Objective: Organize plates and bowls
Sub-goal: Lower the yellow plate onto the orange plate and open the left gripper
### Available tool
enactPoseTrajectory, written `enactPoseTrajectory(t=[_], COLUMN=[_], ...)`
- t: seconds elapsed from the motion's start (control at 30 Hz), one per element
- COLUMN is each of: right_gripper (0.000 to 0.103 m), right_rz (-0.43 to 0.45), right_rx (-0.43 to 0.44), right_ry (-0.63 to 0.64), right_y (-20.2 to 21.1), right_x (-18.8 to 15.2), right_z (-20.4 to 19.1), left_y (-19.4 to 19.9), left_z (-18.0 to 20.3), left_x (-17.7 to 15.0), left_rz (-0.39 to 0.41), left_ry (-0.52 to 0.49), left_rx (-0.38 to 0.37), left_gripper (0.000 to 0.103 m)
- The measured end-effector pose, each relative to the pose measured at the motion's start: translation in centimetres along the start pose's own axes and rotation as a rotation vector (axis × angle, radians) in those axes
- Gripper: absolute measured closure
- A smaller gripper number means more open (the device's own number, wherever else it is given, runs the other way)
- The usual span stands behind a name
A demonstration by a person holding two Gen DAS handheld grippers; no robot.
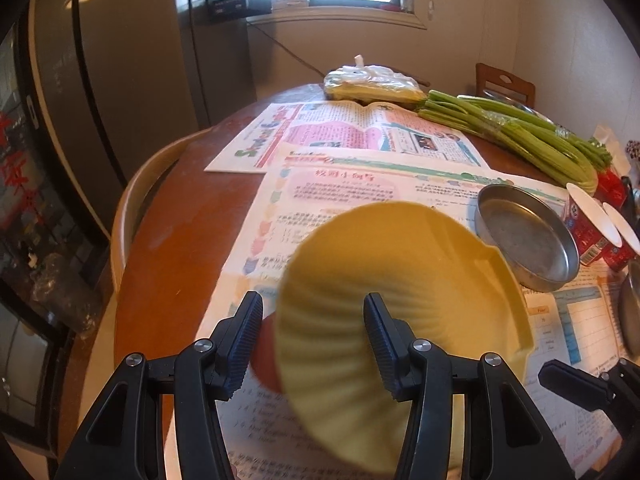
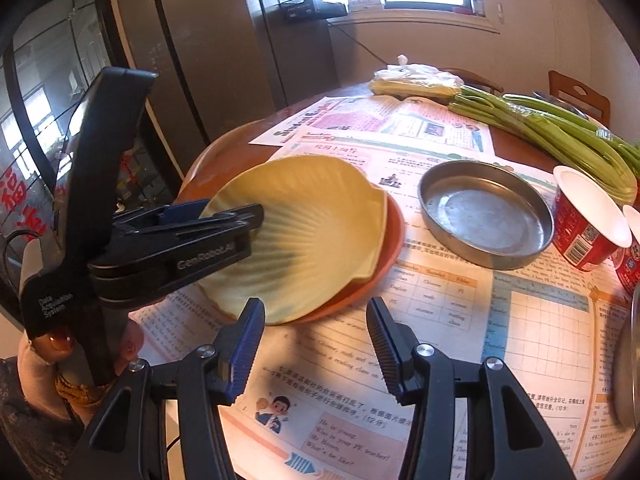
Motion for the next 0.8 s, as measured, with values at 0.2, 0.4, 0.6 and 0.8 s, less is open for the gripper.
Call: enactPoseTrajectory(t=[0.2, 0.4, 0.6, 0.8], right_gripper=[0.05, 0.05, 0.05, 0.05], right_rz=[-0.001, 0.018, 0.034, 0.047], right_rx=[-0.007, -0.006, -0.009, -0.009], right_ry=[-0.013, -0.031, -0.051, -0.055], right_y=[-0.1, 0.4, 1.0, 1.8], right_x=[0.2, 0.6, 1.1, 1.2], right_z=[0.6, 1.2, 1.9, 2.2], left_y=[-0.7, -0.9, 0.1, 1.1], left_z=[1.2, 1.2, 1.3, 1.0], left_x=[1.0, 0.9, 0.7, 0.3], left_rz=[-0.005, -0.016, -0.009, 0.003], left_ry=[-0.012, -0.013, -0.013, 0.007], left_rx=[-0.016, -0.019, -0.026, -0.033], left_gripper=[0.048, 0.048, 0.048, 0.046])
Point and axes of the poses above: each gripper's, at about its wrist camera, not at the fingertips, and y roughly against the way its jaws point, z to its right, x to its top, the point moved 9 cm from there along -y, roughly the way its jaws point, and after that the axes turned 12 degrees about -y, right-handed, at the moved point
